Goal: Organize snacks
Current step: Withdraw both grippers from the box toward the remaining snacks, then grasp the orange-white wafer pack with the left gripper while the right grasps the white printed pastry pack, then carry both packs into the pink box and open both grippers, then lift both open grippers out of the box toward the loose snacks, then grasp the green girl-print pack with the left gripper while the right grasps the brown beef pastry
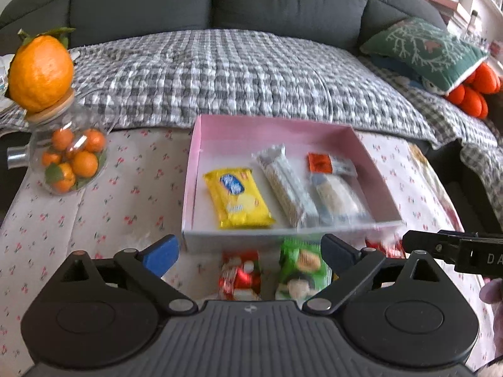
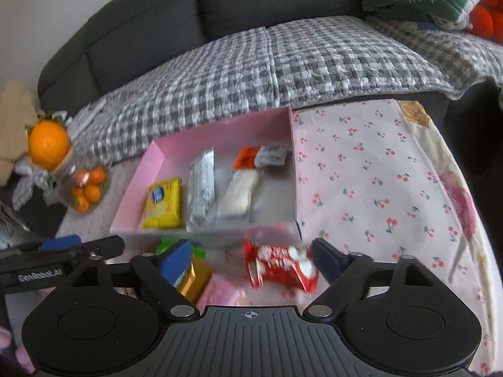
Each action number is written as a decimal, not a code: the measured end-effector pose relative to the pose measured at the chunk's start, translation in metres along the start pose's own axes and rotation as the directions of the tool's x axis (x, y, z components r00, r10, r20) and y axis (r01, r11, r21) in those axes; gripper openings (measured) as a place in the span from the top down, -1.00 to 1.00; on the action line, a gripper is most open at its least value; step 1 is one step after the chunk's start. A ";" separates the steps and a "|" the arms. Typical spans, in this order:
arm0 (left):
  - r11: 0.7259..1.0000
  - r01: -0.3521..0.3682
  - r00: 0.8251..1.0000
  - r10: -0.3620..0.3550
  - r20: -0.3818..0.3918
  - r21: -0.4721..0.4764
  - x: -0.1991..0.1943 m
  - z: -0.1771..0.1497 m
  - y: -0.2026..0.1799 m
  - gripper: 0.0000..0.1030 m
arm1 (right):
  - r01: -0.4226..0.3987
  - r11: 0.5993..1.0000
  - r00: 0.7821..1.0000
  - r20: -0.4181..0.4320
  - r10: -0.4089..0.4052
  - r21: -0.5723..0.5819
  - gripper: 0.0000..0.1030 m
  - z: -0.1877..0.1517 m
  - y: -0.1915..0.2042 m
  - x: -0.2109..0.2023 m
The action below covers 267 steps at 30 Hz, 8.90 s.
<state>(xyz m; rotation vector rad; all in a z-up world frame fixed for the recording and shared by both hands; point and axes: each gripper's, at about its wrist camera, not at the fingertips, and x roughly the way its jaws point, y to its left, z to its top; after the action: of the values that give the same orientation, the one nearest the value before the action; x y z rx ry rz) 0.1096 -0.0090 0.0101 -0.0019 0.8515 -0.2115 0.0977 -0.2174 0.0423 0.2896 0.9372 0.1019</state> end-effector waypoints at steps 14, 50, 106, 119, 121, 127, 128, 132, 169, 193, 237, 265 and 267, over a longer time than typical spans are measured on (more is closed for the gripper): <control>0.995 0.049 0.998 -0.045 -0.037 0.092 -0.030 -0.046 -0.001 -0.78 | 0.053 0.979 0.994 -0.086 -0.071 -0.197 -0.78 -0.048 0.013 -0.017; 0.963 0.269 0.947 -0.260 -0.190 0.021 -0.024 -0.092 0.046 0.68 | -0.023 0.974 0.967 -0.252 -0.036 -0.227 -0.78 -0.099 0.054 0.016; 0.966 0.167 0.980 -0.141 -0.137 0.198 -0.025 -0.111 0.023 0.31 | -0.019 0.922 0.985 -0.168 -0.050 -0.386 -0.09 -0.120 0.062 0.001; 0.963 0.198 0.979 -0.184 -0.089 0.185 -0.041 -0.099 0.023 0.31 | -0.042 0.941 0.992 -0.124 0.000 -0.336 -0.08 -0.106 0.060 -0.028; 0.964 0.200 0.979 -0.188 -0.084 0.177 -0.042 -0.097 0.023 0.31 | -0.050 0.942 0.993 -0.118 0.012 -0.332 -0.08 -0.103 0.061 -0.033; 0.967 0.203 0.979 -0.197 -0.055 0.153 -0.047 -0.089 0.025 0.31 | -0.069 0.950 0.995 -0.088 0.044 -0.305 -0.08 -0.093 0.063 -0.047; 0.968 0.204 0.979 -0.198 -0.049 0.149 -0.048 -0.087 0.024 0.31 | -0.074 0.952 0.995 -0.083 0.051 -0.296 -0.08 -0.091 0.063 -0.050; 0.969 0.210 0.978 -0.208 -0.024 0.134 -0.052 -0.080 0.023 0.31 | -0.097 0.959 0.995 -0.060 0.084 -0.265 -0.08 -0.080 0.063 -0.058; 0.992 0.068 0.996 -0.074 0.054 0.105 0.032 0.020 0.007 0.31 | -0.063 0.998 0.994 0.095 0.061 0.023 -0.08 0.035 0.019 0.032; 0.991 -0.014 0.999 0.010 0.034 0.129 0.107 0.060 0.002 0.20 | -0.045 0.984 0.994 0.111 0.026 0.175 -0.21 0.054 0.001 0.087; 0.997 -0.045 0.999 0.044 0.024 0.060 0.012 0.008 0.030 -0.91 | 0.028 0.999 0.998 0.050 -0.027 -0.026 -0.71 0.010 0.025 0.005; 0.978 0.054 0.997 -0.064 0.044 0.203 -0.002 -0.038 0.009 -0.50 | 0.158 0.977 0.985 -0.053 -0.167 -0.144 -0.83 -0.036 -0.011 0.008; 0.970 0.083 0.995 -0.095 0.042 0.230 0.000 -0.039 0.003 -0.35 | 0.161 0.977 0.983 -0.066 -0.171 -0.141 -0.83 -0.037 -0.014 0.009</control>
<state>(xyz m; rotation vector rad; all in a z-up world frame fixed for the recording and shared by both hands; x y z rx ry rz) 0.0818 -0.0025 -0.0160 0.1685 0.7709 -0.3914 0.0730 -0.2219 0.0103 0.0816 1.0230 0.0227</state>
